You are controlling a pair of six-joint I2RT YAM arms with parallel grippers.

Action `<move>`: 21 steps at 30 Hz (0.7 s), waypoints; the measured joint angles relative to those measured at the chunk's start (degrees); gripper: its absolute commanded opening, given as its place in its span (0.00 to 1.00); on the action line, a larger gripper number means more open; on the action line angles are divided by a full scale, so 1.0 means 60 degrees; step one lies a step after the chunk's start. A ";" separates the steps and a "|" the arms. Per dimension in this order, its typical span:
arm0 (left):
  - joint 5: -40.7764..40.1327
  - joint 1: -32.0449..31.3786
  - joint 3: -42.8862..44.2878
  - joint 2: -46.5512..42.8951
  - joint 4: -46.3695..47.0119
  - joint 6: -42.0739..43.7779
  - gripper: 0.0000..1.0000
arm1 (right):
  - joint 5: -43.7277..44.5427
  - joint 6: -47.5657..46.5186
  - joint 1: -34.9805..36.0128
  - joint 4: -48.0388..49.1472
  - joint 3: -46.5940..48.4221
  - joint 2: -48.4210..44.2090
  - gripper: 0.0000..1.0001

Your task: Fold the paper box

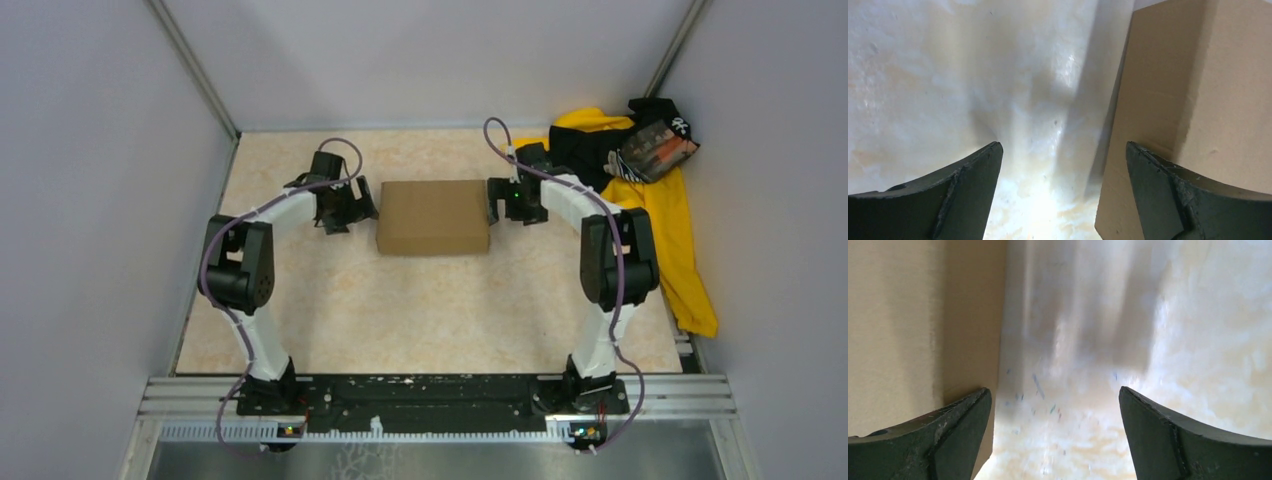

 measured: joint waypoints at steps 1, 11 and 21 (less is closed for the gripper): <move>0.0087 -0.0018 -0.0073 -0.0135 -0.0062 0.0066 0.99 | 0.0029 -0.0036 0.0022 -0.0007 -0.0208 -0.0313 0.99; -0.0714 -0.0240 -0.1381 -0.4397 0.0503 0.1275 0.99 | 0.0153 -0.0488 0.0058 0.1800 -0.1654 -0.4918 0.99; -0.1319 -0.0229 -0.3617 -0.5162 0.1166 0.1432 0.99 | 0.0827 -0.0535 -0.0066 0.4284 -0.6284 -0.6579 0.99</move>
